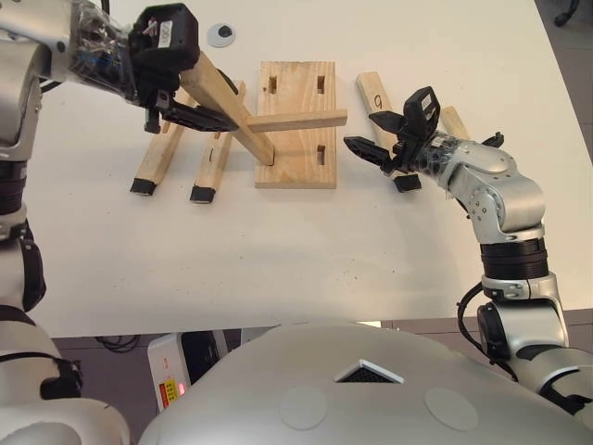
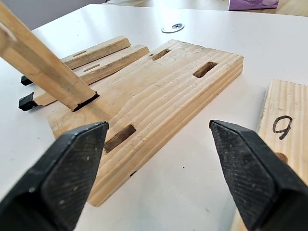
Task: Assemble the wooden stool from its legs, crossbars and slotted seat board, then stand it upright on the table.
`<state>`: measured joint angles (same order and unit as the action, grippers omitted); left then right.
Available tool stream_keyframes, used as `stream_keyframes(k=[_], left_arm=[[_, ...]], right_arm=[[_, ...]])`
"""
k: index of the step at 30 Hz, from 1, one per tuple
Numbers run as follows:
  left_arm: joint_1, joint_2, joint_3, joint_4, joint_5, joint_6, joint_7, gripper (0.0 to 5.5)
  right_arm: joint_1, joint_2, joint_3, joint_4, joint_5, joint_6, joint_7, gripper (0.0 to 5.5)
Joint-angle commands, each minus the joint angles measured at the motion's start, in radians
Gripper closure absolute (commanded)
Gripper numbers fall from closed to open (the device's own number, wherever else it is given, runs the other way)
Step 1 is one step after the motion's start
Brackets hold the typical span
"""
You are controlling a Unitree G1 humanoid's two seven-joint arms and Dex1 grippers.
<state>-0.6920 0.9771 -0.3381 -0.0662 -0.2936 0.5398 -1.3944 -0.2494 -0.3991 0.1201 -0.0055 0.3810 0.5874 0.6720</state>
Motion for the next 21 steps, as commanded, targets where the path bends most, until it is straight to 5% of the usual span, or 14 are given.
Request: stream_keyframes(k=[1,7,16,21], left_arm=[[0.113,-0.074,-0.042,0.027,0.002,0.13,0.063,3.13],[0.092,-0.064,0.074,0.013,-0.067,0.186,0.082,2.37],[0.145,0.052,0.352,0.044,-0.191,0.222,0.055,2.37],[0.281,0.076,0.447,0.192,-0.079,0.115,0.218,2.37]], right_arm=[[-0.016,0.013,-0.005,0.009,-0.016,-0.01,-0.009,1.63],[-0.014,0.011,-0.005,0.007,-0.017,-0.009,-0.002,1.63],[0.006,0.004,-0.005,-0.011,-0.019,-0.004,0.009,1.63],[0.026,0.0,-0.01,-0.016,-0.021,-0.009,0.006,1.63]])
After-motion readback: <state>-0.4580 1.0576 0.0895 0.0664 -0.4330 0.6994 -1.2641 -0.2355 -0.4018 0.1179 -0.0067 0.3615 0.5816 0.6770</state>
